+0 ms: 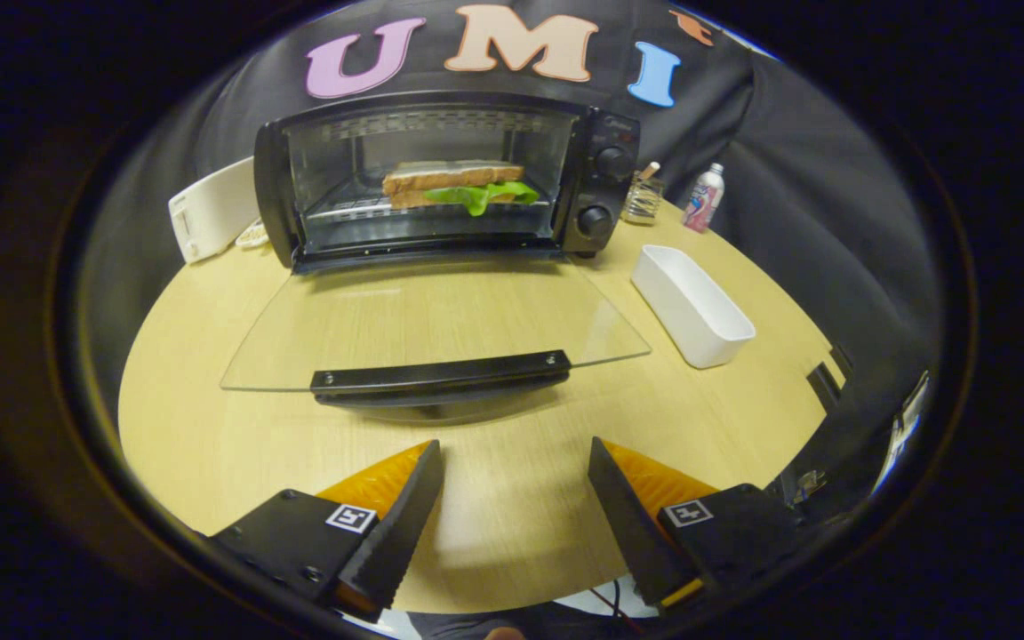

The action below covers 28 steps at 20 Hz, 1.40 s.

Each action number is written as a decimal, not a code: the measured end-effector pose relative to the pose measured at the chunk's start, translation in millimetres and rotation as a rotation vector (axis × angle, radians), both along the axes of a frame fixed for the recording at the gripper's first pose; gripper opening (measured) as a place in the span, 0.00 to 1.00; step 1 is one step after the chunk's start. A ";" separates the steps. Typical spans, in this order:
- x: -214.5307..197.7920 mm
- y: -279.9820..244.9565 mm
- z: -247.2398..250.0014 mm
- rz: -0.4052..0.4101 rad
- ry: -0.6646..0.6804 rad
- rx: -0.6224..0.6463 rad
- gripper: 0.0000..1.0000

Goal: Open the toaster oven, put the food inside, and close the toaster oven door.

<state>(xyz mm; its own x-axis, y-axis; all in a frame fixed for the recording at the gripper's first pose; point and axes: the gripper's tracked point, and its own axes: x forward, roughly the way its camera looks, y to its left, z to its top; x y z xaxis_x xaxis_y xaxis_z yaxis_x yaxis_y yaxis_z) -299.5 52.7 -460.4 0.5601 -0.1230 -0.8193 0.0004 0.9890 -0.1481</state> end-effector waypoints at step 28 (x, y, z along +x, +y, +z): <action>138.1 79.8 70.8 0.033 -0.271 0.229 0.98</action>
